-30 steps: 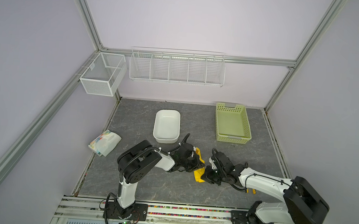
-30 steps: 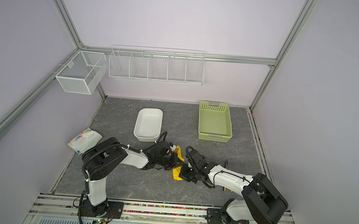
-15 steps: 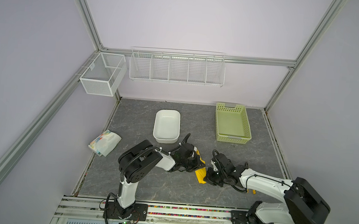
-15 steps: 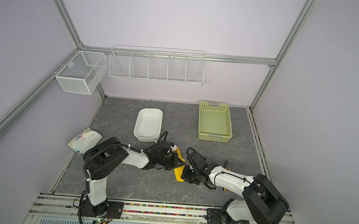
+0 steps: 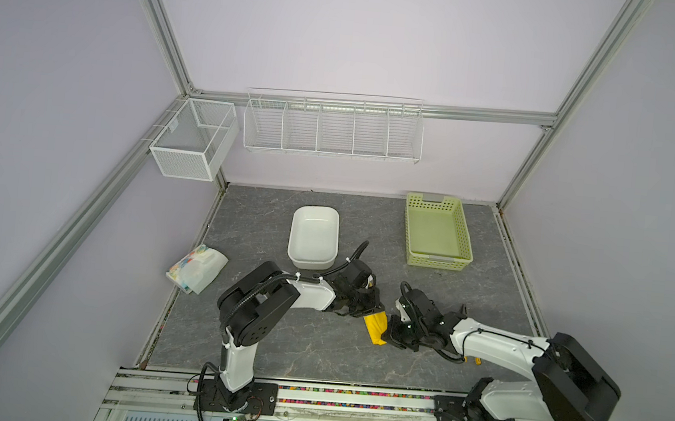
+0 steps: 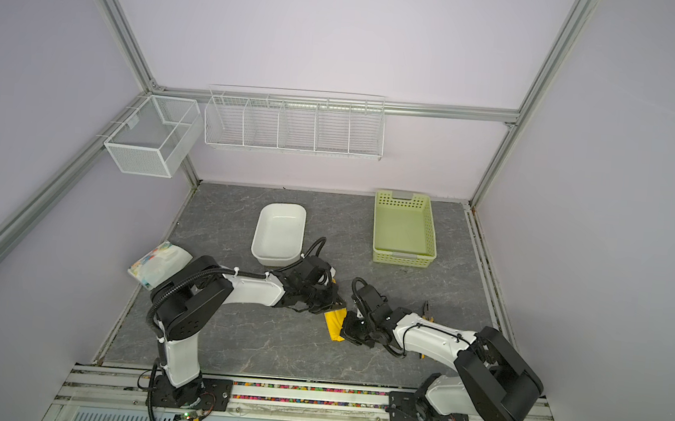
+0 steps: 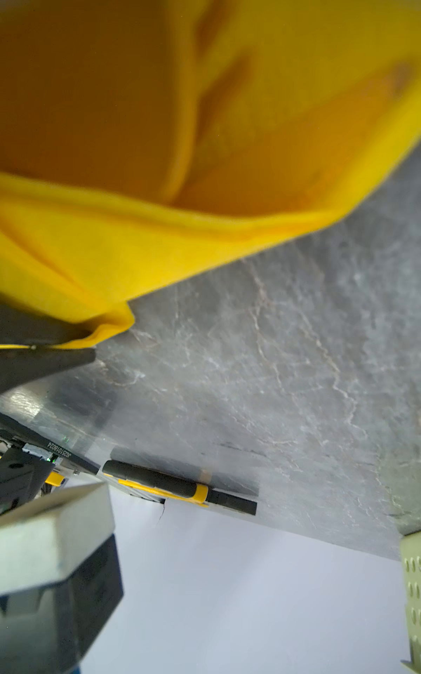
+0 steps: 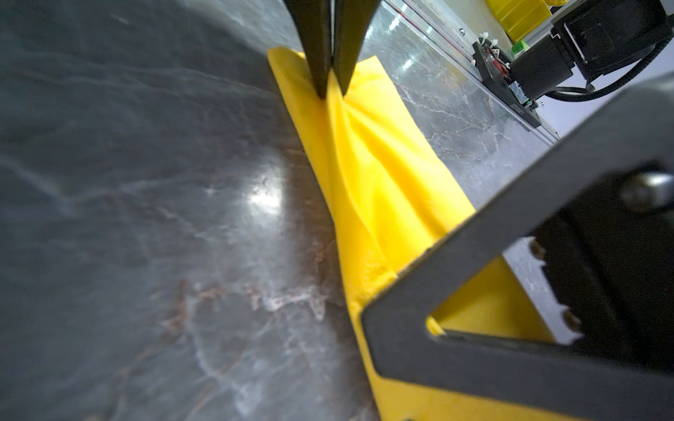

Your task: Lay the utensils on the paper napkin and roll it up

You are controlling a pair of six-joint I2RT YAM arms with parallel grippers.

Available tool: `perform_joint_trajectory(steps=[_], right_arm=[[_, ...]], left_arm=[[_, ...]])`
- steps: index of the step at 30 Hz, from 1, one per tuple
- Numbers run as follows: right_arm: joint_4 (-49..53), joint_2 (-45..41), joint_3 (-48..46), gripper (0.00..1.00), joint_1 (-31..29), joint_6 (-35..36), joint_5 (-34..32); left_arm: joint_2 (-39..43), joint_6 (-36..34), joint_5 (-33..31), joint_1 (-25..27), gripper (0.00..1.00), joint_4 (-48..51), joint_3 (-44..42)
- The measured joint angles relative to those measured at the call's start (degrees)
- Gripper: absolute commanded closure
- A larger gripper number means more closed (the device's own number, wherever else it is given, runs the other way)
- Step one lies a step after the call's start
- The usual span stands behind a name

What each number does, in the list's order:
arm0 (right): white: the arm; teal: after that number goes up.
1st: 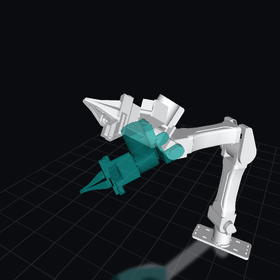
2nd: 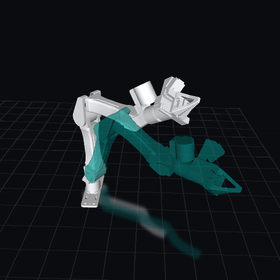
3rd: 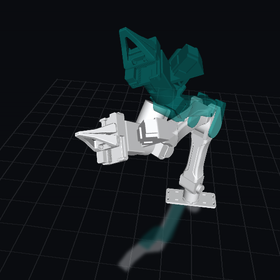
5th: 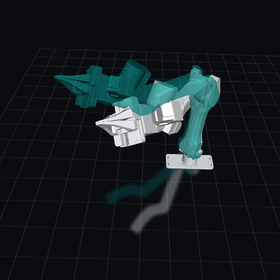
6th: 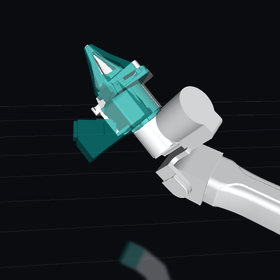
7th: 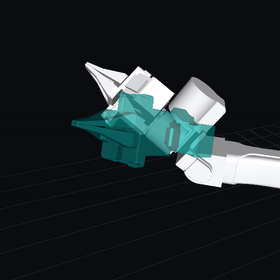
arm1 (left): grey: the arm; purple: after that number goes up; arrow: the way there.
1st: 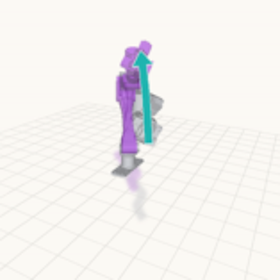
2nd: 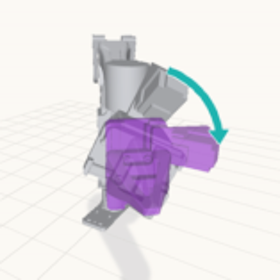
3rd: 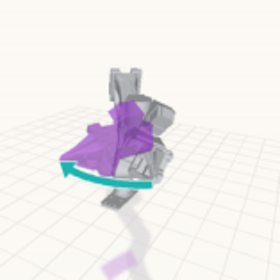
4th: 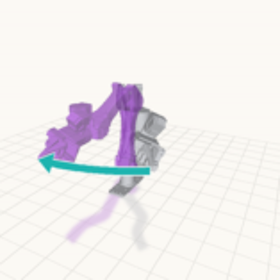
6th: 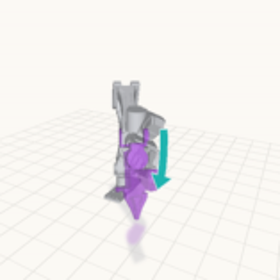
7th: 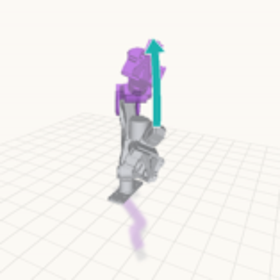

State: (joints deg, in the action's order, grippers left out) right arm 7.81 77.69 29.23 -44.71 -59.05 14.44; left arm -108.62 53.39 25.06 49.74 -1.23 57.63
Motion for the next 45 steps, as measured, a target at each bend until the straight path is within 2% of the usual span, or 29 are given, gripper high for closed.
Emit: perform_joint_trajectory(steps=[5,10,16,22,29,35,45], right_arm=[[-0.83,0.35,0.0,0.94,0.0,0.26,0.26],[-0.85,0.35,0.0,0.94,0.0,0.39,0.28],[-0.85,0.35,0.0,0.94,0.0,0.39,0.28],[-1.07,0.66,0.04,0.94,-0.13,0.39,0.46],[-1.49,0.98,0.26,0.94,-0.74,0.39,0.42],[-1.01,1.09,0.63,0.94,-1.14,0.39,0.15],[6.6,-1.86,2.27,0.94,-2.6,0.35,-4.11]], left_arm=[[0.52,-7.96,-2.69,-0.13,0.87,13.75,10.01],[3.23,-13.9,-6.99,-0.33,0.83,24.0,15.21],[3.78,-17.55,-9.25,-0.33,0.88,31.23,16.83],[1.16,-18.43,-8.94,0.2,0.94,32.74,16.83],[-3.89,-18.58,-8.28,1.01,0.95,31.89,16.83],[-4.85,-19.19,-7.93,1.01,0.96,30.56,16.85],[-5.42,-19.65,-6.88,1.64,0.98,29.9,16.74]])
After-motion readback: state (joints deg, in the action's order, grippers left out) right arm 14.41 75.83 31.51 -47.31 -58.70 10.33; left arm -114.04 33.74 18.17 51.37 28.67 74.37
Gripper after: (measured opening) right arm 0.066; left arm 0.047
